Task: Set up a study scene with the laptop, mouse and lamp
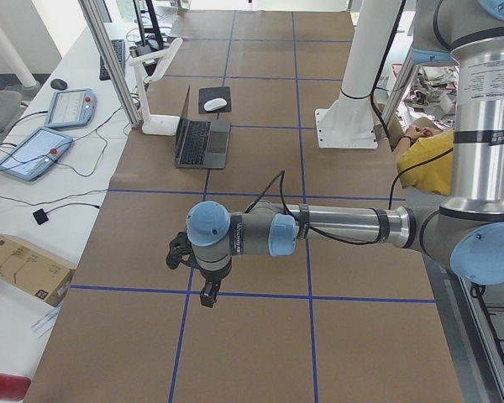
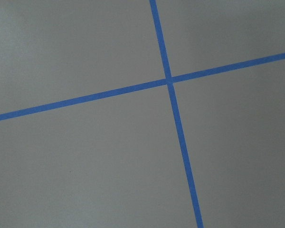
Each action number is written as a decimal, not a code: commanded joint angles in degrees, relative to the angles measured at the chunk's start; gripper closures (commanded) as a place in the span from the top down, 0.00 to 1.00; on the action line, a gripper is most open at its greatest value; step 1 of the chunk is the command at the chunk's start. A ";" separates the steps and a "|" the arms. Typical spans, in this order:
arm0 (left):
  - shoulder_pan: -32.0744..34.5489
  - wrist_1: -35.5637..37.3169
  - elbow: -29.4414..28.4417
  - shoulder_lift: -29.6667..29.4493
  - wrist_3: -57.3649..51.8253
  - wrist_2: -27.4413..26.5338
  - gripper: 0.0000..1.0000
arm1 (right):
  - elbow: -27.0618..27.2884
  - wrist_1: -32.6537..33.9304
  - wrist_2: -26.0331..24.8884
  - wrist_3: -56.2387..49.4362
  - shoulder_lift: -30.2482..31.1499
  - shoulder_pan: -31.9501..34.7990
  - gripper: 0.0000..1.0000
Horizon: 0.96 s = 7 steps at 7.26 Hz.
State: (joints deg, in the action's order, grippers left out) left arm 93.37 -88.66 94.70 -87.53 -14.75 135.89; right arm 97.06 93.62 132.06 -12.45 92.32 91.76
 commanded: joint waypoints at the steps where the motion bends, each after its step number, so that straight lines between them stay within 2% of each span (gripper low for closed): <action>1: 0.05 -0.02 0.83 0.43 0.07 -0.01 1.00 | -0.02 -0.01 0.04 0.06 -0.03 0.00 1.00; 7: -0.03 -0.02 0.92 0.87 -0.02 -0.01 1.00 | -0.02 -0.01 0.04 0.06 -0.91 -0.88 1.00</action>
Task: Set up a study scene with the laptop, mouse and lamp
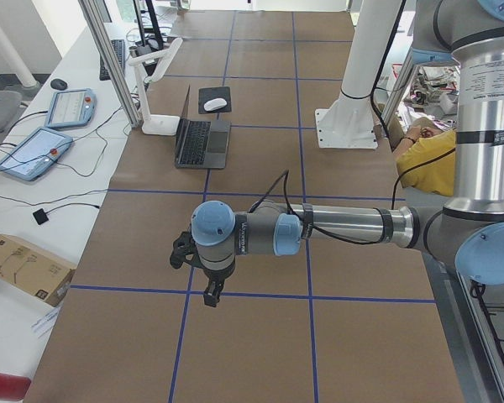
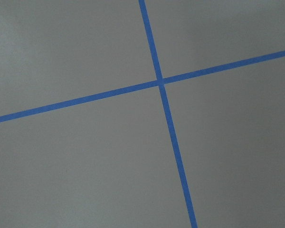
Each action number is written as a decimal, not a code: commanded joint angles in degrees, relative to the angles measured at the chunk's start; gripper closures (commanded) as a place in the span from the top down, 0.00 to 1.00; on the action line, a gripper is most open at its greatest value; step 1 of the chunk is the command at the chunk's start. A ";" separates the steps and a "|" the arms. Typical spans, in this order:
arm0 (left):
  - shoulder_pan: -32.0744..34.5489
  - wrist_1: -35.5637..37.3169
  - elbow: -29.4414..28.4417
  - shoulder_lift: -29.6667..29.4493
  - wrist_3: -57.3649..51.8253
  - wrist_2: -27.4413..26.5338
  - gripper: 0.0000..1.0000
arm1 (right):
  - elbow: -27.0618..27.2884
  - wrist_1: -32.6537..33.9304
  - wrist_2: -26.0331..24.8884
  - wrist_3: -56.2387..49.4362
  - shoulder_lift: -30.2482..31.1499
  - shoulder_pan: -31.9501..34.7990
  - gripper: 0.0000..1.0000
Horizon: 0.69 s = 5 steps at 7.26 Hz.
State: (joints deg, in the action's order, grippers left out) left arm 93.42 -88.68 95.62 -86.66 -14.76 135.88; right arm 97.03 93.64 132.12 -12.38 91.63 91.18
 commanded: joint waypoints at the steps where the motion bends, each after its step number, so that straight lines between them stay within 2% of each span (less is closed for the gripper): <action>1: -0.08 0.00 0.01 0.00 0.00 0.00 1.00 | 0.00 -0.04 -0.02 -0.10 -0.57 -0.47 1.00; 5: -0.08 0.00 0.01 0.00 0.00 0.00 1.00 | 0.09 0.05 -0.11 0.25 -1.97 -2.93 1.00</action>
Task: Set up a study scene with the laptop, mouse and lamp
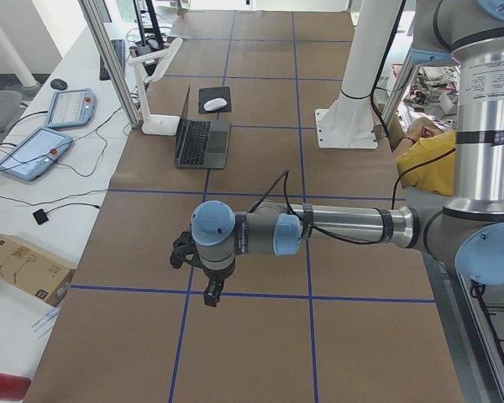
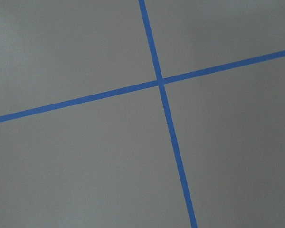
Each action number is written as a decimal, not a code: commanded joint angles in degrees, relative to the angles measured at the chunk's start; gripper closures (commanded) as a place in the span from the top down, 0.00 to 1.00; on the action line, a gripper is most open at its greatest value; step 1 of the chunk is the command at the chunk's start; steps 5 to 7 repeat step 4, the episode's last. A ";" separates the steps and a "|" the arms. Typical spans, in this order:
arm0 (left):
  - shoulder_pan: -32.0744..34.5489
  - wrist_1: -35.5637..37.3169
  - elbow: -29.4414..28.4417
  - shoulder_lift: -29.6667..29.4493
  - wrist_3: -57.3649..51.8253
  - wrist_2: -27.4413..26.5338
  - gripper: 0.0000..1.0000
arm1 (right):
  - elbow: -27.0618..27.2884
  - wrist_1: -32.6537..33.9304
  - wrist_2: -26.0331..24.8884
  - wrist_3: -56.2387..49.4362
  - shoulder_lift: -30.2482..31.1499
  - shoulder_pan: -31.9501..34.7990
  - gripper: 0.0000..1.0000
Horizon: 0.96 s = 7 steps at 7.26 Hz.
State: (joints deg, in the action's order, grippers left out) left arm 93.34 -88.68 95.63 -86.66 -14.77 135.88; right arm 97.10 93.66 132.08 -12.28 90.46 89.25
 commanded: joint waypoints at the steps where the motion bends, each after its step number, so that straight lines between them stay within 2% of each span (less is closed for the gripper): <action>1: 0.09 0.00 0.09 0.00 0.00 0.00 1.00 | -0.07 0.03 -0.15 0.41 -1.07 -1.44 1.00; 7: 0.00 0.00 1.39 0.00 0.00 0.09 1.00 | -0.25 0.12 -0.42 0.50 -2.04 -2.67 1.00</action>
